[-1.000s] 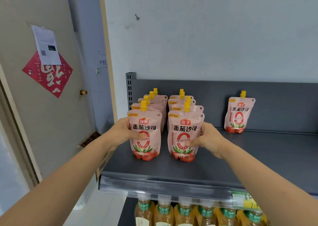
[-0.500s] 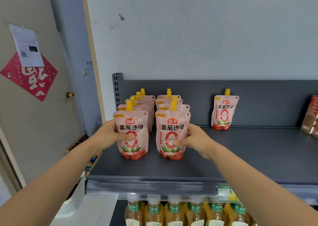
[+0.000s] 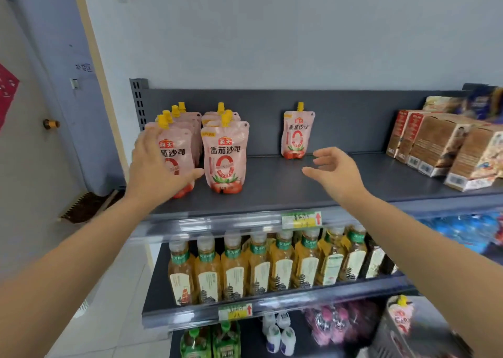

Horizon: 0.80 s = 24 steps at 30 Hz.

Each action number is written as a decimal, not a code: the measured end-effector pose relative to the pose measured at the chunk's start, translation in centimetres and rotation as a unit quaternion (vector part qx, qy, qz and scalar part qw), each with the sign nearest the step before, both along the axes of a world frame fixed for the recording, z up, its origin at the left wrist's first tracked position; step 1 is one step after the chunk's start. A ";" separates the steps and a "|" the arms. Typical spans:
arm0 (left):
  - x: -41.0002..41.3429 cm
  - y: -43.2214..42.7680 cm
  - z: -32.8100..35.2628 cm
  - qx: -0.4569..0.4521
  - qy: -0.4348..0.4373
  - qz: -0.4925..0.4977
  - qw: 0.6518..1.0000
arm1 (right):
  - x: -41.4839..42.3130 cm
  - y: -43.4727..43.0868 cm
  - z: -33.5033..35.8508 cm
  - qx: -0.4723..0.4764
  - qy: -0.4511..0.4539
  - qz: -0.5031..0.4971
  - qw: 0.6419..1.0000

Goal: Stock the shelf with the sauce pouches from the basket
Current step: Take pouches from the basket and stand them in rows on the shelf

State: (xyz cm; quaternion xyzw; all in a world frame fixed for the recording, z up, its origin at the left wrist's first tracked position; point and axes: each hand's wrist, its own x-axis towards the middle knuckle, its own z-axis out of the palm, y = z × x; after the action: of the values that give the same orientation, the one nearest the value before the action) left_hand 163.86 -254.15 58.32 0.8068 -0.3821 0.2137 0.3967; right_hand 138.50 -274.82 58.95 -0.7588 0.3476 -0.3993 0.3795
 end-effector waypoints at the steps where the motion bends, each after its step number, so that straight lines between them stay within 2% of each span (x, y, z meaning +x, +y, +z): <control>1: -1.6 -0.8 -0.3 0.003 -0.044 0.015 0.999 | -1.6 0.2 -0.5 -0.037 0.045 -0.011 0.998; 3: -4.0 -2.6 -1.1 -0.001 -0.089 0.044 0.995 | -4.8 0.4 -1.6 -0.087 0.125 -0.020 0.988; 4: -4.8 -3.3 -1.4 -0.002 -0.078 0.054 0.995 | -6.2 0.5 -2.2 -0.103 0.145 -0.027 0.984; 7: -5.9 -5.2 -1.8 0.008 -0.019 0.066 0.998 | -9.7 0.5 -3.7 -0.104 0.144 -0.045 0.983; 9: -6.8 -6.1 -2.4 0.031 -0.021 0.052 0.998 | -11.7 0.3 -4.5 -0.088 0.144 -0.047 0.985; 13: -11.4 -9.1 -3.5 0.087 -0.126 -0.025 0.988 | -15.6 -1.7 -5.7 -0.098 0.223 -0.065 0.968; 18: -20.8 -16.5 -6.2 0.139 -0.206 -0.157 0.956 | -21.9 -5.3 -8.3 -0.079 0.332 -0.103 0.934; 24: -34.5 -26.6 -11.9 0.178 -0.226 -0.277 0.917 | -31.7 -10.6 -11.9 -0.066 0.441 -0.131 0.886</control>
State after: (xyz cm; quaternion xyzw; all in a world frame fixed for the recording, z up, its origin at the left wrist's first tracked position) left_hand 129.40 -280.78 46.39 0.6561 -0.7016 0.1999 0.1929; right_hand 106.80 -285.41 47.09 -0.8273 0.5482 -0.0916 0.0809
